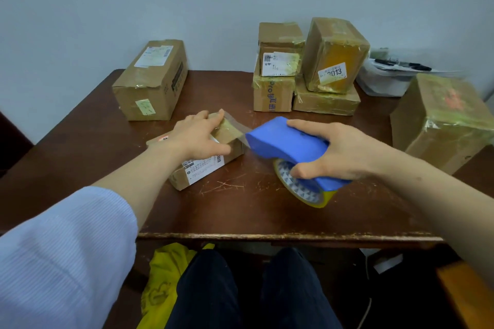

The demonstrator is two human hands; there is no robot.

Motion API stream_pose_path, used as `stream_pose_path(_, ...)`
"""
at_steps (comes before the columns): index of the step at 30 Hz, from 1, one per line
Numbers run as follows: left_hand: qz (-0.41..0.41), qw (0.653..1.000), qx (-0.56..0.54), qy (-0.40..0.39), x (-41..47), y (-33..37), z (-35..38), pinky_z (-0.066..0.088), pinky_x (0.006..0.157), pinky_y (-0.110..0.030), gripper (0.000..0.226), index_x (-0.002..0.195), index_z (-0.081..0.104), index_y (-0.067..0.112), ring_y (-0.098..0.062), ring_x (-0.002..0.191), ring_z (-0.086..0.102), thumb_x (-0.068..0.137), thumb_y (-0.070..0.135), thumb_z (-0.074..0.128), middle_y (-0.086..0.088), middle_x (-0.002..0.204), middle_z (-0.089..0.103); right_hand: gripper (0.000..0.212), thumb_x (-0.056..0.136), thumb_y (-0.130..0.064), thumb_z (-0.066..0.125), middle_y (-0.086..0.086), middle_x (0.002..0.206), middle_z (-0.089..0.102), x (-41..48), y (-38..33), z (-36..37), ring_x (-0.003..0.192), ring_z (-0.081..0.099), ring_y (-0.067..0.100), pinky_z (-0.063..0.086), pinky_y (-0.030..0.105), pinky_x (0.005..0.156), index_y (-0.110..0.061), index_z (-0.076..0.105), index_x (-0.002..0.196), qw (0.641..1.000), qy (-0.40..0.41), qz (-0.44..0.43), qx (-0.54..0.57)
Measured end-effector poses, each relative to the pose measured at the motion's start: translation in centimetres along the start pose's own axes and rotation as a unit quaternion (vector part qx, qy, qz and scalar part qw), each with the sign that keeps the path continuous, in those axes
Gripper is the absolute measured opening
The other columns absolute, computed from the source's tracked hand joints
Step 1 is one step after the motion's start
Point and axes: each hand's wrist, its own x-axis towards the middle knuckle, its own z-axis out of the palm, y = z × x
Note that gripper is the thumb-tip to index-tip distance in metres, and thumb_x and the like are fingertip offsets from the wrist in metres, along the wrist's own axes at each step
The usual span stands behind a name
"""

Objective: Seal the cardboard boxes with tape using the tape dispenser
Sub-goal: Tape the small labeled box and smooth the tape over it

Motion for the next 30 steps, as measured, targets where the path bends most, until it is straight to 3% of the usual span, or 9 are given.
stream_pose_path(6,0.008,1.0,-0.004,0.0,0.0,0.2,0.0,0.02,0.112,-0.04,0.09,0.151,0.007,0.034,-0.028,0.143,0.018,0.08,0.051,0.06,-0.008,0.159,0.013,0.095,0.064,-0.066,0.065,-0.011,0.145,0.035,0.0,-0.7,-0.9,0.119,0.046,0.02,0.044,0.036,0.095,-0.052,0.017,0.145,0.998,-0.04,0.008,-0.045)
stream_pose_path(10,0.01,1.0,-0.006,0.002,0.0,0.1,0.1,0.019,0.112,-0.041,0.09,0.151,0.008,0.033,-0.029,0.143,0.019,0.08,0.051,0.06,-0.008,0.158,0.014,0.089,0.068,-0.061,0.066,-0.01,0.149,0.034,1.4,-2.5,-1.7,0.125,0.043,0.02,0.04,0.033,0.096,-0.043,0.026,0.146,0.994,-0.062,-0.009,-0.09)
stream_pose_path(14,0.016,1.0,-0.011,0.007,0.1,0.0,0.2,0.02,0.111,-0.041,0.091,0.152,0.009,0.032,-0.029,0.142,0.02,0.079,0.05,0.06,-0.008,0.158,0.016,0.077,0.074,-0.053,0.068,-0.011,0.14,0.042,2.8,-4.4,-3.3,0.109,0.047,0.015,0.039,0.028,0.089,-0.037,0.037,0.143,0.988,-0.106,-0.013,-0.114)
stream_pose_path(18,0.017,1.0,-0.017,0.011,0.2,-0.1,0.3,0.021,0.11,-0.041,0.091,0.151,0.01,0.033,-0.03,0.141,0.021,0.078,0.05,0.061,-0.008,0.157,0.018,0.056,0.071,-0.051,0.069,-0.009,0.122,0.058,4.1,-5.5,-4.6,0.099,0.061,0.017,0.051,0.039,0.092,-0.036,0.058,0.124,0.981,-0.155,-0.002,-0.119)
stream_pose_path(21,0.017,1.0,-0.016,0.012,0.3,-0.2,0.4,0.021,0.11,-0.042,0.092,0.151,0.011,0.032,-0.03,0.14,0.022,0.077,0.05,0.062,-0.008,0.157,0.019,0.061,0.054,-0.057,0.072,-0.002,0.114,0.065,5.0,-6.2,-4.6,0.096,0.066,0.023,0.055,0.044,0.087,-0.033,0.066,0.11,0.982,-0.163,0.023,-0.098)
stream_pose_path(23,0.018,1.0,-0.015,0.013,0.5,-0.2,0.4,0.022,0.109,-0.042,0.091,0.151,0.011,0.032,-0.031,0.139,0.024,0.077,0.05,0.061,-0.009,0.156,0.02,0.066,0.046,-0.057,0.071,0.002,0.107,0.069,5.4,-6.4,-4.2,0.09,0.069,0.024,0.058,0.041,0.079,-0.028,0.07,0.105,0.986,-0.149,0.037,-0.067)
stream_pose_path(26,0.016,1.0,-0.017,0.015,0.5,-0.2,0.5,0.023,0.108,-0.042,0.091,0.151,0.012,0.033,-0.031,0.139,0.025,0.077,0.05,0.062,-0.009,0.155,0.021,0.059,0.052,-0.051,0.075,0.005,0.097,0.07,5.5,-6.5,-3.6,0.077,0.068,0.024,0.052,0.028,0.054,-0.021,0.07,0.104,0.991,-0.114,0.064,-0.01)
stream_pose_path(30,0.011,0.999,-0.024,0.02,0.6,-0.1,0.6,0.025,0.107,-0.042,0.091,0.151,0.015,0.033,-0.03,0.137,0.028,0.075,0.051,0.063,-0.007,0.153,0.026,0.055,0.06,-0.05,0.075,0.007,0.091,0.068,5.1,-6.5,-3.1,0.068,0.065,0.022,0.047,0.024,0.052,-0.015,0.066,0.101,0.991,-0.089,0.091,0.032)
